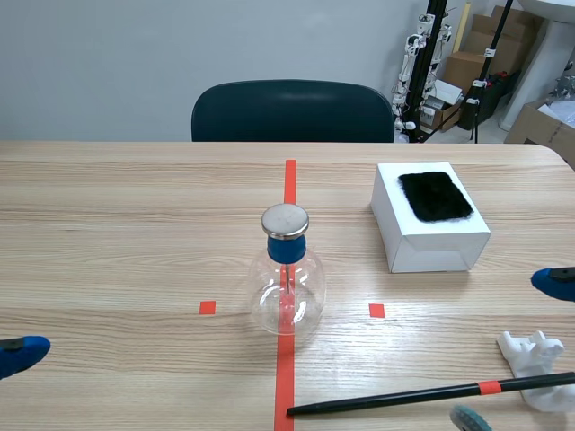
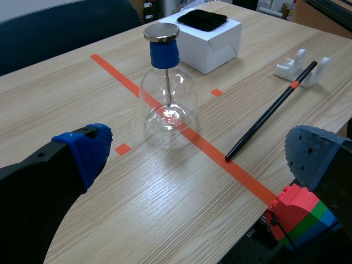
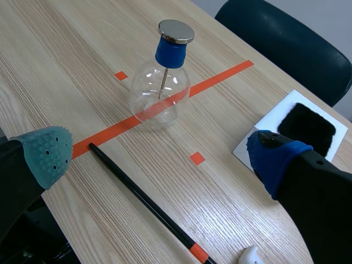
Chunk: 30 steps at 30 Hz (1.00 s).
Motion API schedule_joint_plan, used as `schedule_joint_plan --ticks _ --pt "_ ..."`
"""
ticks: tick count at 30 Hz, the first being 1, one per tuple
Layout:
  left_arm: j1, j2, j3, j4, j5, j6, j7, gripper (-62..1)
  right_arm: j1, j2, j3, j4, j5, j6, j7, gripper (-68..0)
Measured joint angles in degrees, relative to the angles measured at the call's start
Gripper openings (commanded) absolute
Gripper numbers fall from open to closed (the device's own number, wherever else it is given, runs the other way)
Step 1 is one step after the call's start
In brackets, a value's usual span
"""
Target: Do the electroscope experiment. pick up the black charging rod
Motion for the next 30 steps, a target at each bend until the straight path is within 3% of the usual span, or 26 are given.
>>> schedule_joint_plan --ticks 26,30 --pt "0.0 0.0 0.0 0.0 0.0 0.0 0.2 1.4 0.0 0.0 0.0 0.0 0.0 0.0 0.0 0.4" --pt "-0.3 0.0 0.0 0.0 0.0 0.0 0.2 1.4 0.0 0.0 0.0 0.0 -1.9 0.0 0.0 0.4"
